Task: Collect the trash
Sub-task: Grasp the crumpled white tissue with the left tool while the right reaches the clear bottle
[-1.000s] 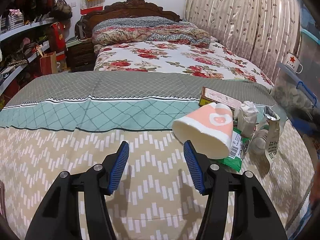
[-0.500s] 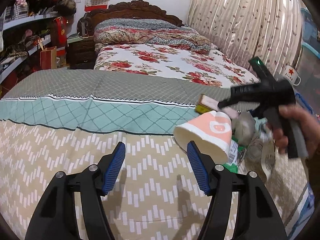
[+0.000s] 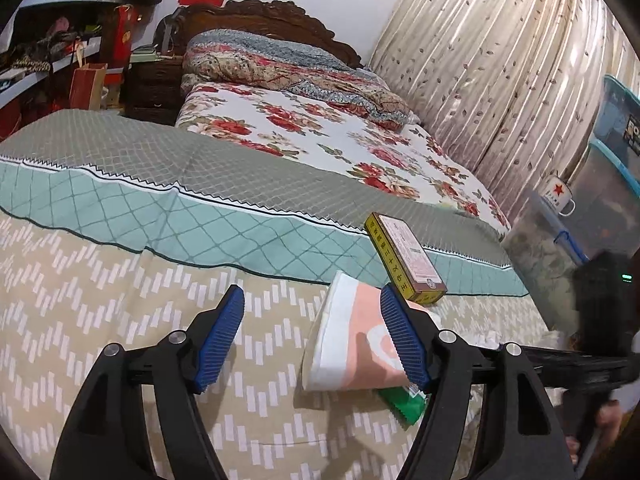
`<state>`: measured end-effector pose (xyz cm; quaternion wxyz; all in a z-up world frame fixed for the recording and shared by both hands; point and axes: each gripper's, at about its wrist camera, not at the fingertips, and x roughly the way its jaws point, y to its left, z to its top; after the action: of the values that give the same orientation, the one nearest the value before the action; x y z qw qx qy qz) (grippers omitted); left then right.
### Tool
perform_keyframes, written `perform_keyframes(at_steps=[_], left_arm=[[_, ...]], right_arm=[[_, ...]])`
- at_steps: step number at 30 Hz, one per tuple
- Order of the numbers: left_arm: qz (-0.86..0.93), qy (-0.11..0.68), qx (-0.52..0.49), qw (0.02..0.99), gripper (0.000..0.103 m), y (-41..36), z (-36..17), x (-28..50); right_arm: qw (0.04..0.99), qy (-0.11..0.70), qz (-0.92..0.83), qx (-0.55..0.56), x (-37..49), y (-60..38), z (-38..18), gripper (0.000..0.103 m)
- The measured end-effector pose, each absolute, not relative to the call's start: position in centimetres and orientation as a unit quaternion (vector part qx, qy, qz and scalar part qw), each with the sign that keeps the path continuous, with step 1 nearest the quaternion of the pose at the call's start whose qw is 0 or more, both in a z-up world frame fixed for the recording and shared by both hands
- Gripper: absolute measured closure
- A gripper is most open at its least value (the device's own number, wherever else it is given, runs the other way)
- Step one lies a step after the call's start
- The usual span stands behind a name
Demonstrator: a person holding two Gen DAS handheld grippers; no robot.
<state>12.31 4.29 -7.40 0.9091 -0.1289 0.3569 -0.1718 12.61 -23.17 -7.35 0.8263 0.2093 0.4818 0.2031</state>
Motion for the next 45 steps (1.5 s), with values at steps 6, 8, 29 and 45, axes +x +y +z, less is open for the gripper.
perform_keyframes(at_steps=[6, 8, 29, 45], left_arm=[[-0.161, 0.353, -0.119, 0.914, 0.036, 4.0, -7.0, 12.0], [-0.169, 0.350, -0.120, 0.914, 0.037, 3.6, -6.4, 11.2], [-0.292, 0.344, 0.065, 0.890, 0.037, -10.3, -3.7, 8.0], [-0.312, 0.429, 0.096, 0.842, 0.047, -16.7, -7.7, 11.2]], right_arm=[[0.873, 0.379, 0.142, 0.273, 5.6, -30.4, -4.5, 0.024], [0.879, 0.358, 0.120, 0.291, 3.6, -32.8, -4.3, 0.024], [0.879, 0.292, 0.029, 0.376, -9.6, -42.3, -5.9, 0.024], [0.841, 0.368, 0.038, 0.394, -6.1, -39.9, -10.3, 0.024]])
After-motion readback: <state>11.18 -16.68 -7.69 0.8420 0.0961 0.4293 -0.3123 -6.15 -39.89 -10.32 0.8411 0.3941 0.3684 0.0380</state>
